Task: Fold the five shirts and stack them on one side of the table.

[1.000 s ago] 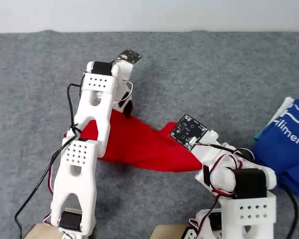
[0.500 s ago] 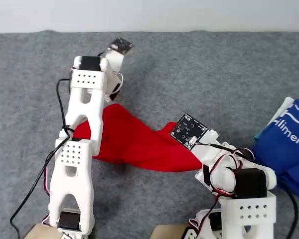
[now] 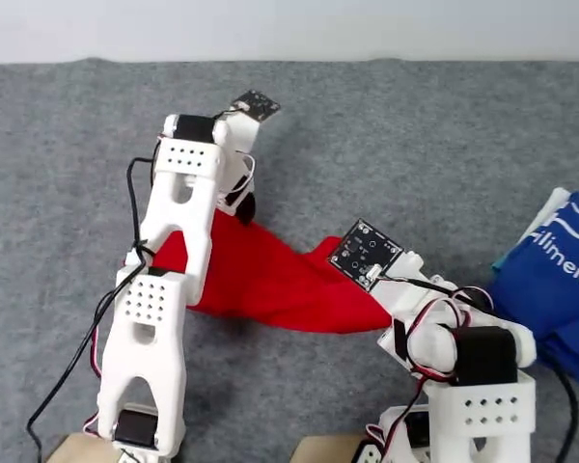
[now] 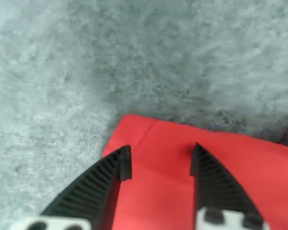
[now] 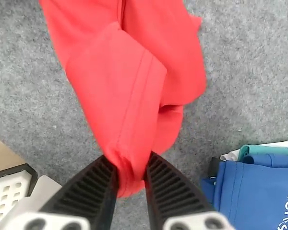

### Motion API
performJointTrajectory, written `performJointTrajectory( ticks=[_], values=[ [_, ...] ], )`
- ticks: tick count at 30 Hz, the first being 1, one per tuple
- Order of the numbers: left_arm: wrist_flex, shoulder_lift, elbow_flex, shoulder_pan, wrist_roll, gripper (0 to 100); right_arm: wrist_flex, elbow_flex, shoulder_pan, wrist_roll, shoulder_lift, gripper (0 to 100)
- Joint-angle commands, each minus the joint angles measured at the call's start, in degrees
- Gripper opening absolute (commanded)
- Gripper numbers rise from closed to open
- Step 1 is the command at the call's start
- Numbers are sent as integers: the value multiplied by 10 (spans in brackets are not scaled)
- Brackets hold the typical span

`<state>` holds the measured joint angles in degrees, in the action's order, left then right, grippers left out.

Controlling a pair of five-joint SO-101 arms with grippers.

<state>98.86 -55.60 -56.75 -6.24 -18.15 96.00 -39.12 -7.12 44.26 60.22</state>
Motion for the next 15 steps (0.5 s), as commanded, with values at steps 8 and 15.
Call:
performJointTrajectory(
  ticks=[8,15],
  values=[
    [16,-43,-18,20,-12,59,-6,2,5,4,10,9],
    [17,-27,-19,23,-34,2,-7,3,6,4,11,9]
  ],
)
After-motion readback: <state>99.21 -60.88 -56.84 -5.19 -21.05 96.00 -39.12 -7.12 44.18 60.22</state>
